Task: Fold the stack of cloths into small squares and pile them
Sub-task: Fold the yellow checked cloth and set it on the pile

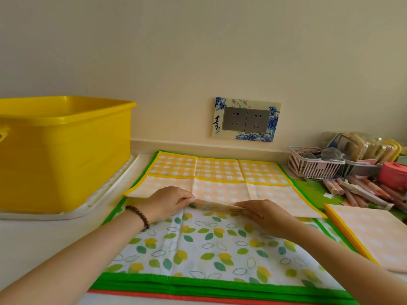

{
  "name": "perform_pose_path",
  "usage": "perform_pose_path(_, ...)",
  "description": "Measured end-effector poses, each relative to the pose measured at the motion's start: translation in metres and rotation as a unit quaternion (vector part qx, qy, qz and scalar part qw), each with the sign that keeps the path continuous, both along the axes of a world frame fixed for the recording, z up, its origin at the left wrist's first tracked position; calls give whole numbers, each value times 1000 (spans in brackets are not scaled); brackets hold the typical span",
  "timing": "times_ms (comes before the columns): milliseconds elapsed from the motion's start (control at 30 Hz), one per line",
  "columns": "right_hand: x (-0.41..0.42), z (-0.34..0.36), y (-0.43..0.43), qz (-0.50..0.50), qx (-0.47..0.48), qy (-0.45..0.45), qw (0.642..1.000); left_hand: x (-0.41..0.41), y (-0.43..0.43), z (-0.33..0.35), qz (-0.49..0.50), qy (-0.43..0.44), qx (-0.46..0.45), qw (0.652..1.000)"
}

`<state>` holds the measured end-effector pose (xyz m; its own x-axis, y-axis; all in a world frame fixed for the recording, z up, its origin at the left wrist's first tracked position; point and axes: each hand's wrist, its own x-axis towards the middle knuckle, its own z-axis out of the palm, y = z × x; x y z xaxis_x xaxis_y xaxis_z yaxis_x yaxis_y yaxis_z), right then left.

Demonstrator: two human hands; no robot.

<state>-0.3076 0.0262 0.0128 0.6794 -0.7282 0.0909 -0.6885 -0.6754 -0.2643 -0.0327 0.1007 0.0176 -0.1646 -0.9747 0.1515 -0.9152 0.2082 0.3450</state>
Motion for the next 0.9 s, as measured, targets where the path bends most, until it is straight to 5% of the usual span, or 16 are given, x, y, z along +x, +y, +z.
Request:
perform_pose_path(167,-4,28,-1,-3,34,-18,999,-5,4,36,-12,44,78,996)
perform_pose_path(367,-13,80,1,28,210,40,976,0,11,82,-23,4,217,976)
perform_pose_path(500,-15,105,-3,56,303,-6,951,1,7,99,-21,57,168,984)
perform_pose_path(700,4,100,-28,5,78,-37,996,-6,-10,80,10,76,-57,995)
perform_pose_path(900,26,54,-54,-43,16,-50,998,-21,-18,48,4,15,-20,1000)
